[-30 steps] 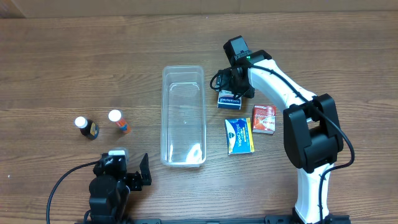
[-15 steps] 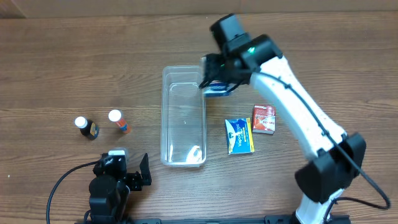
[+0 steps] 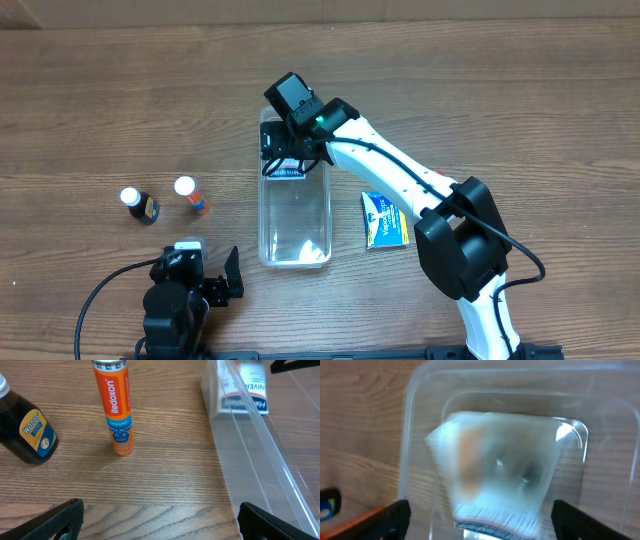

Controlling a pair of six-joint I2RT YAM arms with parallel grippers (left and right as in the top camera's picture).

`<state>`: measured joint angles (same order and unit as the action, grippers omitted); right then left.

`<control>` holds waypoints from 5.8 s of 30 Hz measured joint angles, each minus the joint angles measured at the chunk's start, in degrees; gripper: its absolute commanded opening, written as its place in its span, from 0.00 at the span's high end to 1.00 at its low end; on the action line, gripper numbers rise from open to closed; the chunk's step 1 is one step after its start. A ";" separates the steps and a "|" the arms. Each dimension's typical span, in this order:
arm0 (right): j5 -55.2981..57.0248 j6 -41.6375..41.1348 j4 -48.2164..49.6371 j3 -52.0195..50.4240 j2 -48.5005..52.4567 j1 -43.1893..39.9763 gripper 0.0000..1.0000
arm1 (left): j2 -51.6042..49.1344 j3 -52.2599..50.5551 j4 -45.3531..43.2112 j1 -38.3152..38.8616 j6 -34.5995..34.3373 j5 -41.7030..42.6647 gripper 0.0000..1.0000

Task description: Pack container

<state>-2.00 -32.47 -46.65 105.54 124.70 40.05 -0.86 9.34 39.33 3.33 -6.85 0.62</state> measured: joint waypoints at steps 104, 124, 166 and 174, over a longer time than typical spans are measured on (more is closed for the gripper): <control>-10.97 9.88 -14.23 -43.30 -21.73 -4.17 0.00 | 0.00 0.00 -0.09 0.00 0.00 0.00 0.00; 7.80 4.55 -24.46 -21.03 -27.91 -2.62 0.32 | 0.00 0.00 -0.07 0.00 0.00 0.00 0.00; 2.89 5.46 -2.75 -37.44 -17.38 -28.33 0.08 | 0.00 0.00 -0.07 0.00 0.00 0.02 0.00; 2.97 4.59 -13.42 -30.67 -17.77 -27.34 0.24 | 0.02 0.00 -0.07 0.00 0.00 0.02 0.00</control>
<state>0.97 -27.88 -60.07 74.87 106.94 12.71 -0.84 9.34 39.27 3.33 -6.85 0.64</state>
